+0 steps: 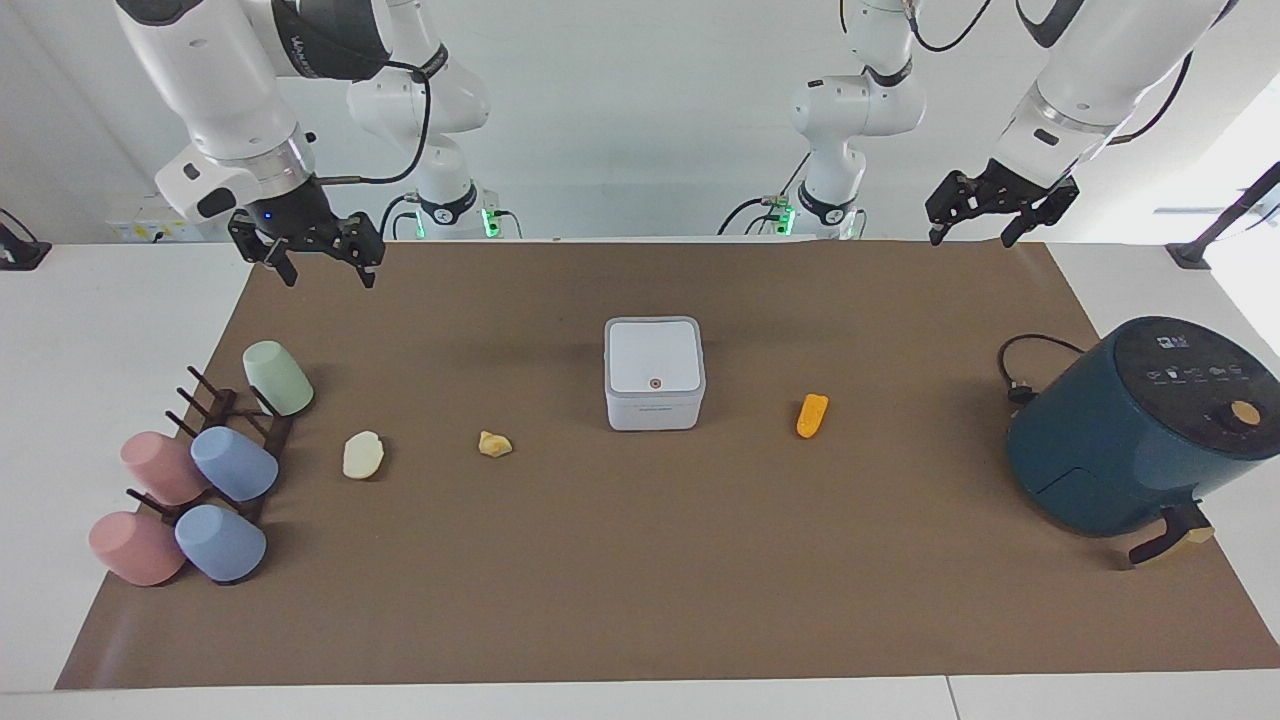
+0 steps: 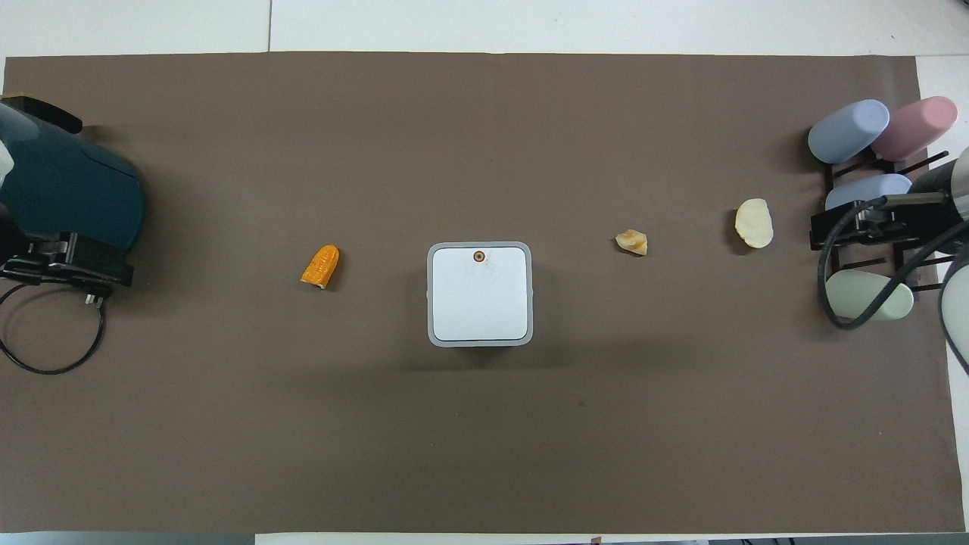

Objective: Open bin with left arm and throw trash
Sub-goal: 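Reach the left gripper to the white bin's lid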

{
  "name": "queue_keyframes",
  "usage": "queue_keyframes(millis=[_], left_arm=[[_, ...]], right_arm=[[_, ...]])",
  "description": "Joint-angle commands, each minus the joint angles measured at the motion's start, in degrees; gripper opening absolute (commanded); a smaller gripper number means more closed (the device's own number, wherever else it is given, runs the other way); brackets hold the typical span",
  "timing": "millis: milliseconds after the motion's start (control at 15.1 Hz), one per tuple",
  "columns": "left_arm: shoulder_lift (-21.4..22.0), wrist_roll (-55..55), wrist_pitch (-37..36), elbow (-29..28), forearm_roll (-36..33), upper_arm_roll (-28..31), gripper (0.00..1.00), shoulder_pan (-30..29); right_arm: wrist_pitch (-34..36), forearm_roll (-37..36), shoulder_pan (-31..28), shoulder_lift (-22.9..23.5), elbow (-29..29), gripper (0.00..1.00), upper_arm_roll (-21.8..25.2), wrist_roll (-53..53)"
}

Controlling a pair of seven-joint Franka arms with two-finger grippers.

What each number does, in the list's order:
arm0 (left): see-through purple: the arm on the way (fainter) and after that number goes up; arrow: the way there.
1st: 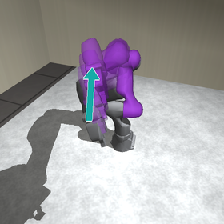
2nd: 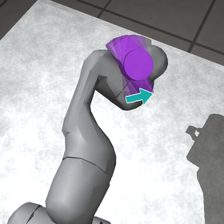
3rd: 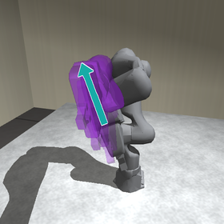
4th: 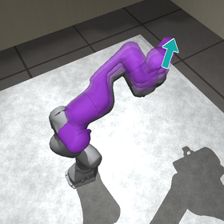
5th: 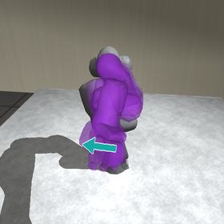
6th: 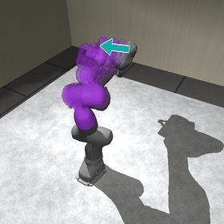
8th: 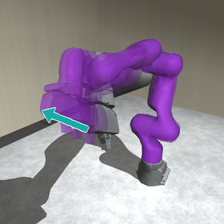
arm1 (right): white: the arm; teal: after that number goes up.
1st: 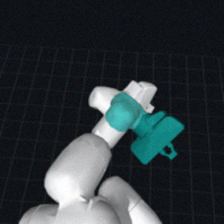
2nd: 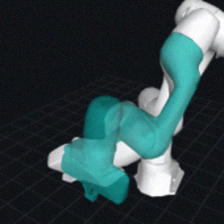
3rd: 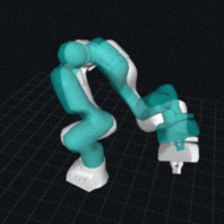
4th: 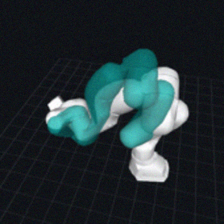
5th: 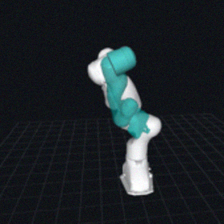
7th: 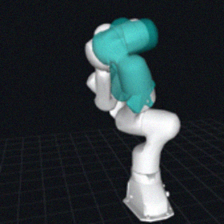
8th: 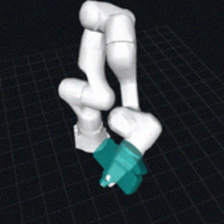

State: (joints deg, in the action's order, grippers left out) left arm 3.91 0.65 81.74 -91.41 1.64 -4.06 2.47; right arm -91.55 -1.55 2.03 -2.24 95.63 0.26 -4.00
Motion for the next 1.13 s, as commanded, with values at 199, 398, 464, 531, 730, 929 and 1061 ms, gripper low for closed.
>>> queue_keyframes(millis=[199, 398, 464, 531, 730, 929, 1061], left_arm=[[0.3, 0.7, 0.7, 0.0, 1.2, 0.3, 1.0, 0.3], [1.3, 1.7, 3.6, -1.3, 3.0, 0.4, 1.0, 0.4], [1.2, 2.7, 5.2, -1.4, 3.1, 0.2, 1.0, 0.7], [0.9, 4.6, 6.5, -1.4, 3.4, 0.0, 0.89, 2.7], [-3.8, 16.2, 11.8, -0.3, 6.0, -1.1, 0.0, 11.1], [-13.6, 27.7, 18.5, 3.6, 5.9, -1.7, 0.0, 20.8], [-21.6, 31.1, 20.9, 9.0, 5.7, -1.6, 0.0, 26.3]], right_arm=[[-1.4, -0.1, 0.0, -1.2, 1.6, 1.0, -0.1, 0.0], [-1.4, -0.1, 0.0, -1.2, 1.6, 1.0, -0.2, -0.1], [-1.3, -0.1, 0.0, -1.2, 1.5, 1.0, -0.2, -0.1], [-1.0, -0.1, 0.0, -1.2, 1.5, 1.0, -0.1, 0.1], [-0.7, -0.1, 0.0, -1.7, 1.0, 1.0, -0.2, 0.4], [-0.8, -0.1, -0.2, -2.1, 1.3, 1.0, -0.1, 0.5], [-1.7, -0.1, -0.6, -2.8, 3.1, 1.0, -0.1, 0.7]])
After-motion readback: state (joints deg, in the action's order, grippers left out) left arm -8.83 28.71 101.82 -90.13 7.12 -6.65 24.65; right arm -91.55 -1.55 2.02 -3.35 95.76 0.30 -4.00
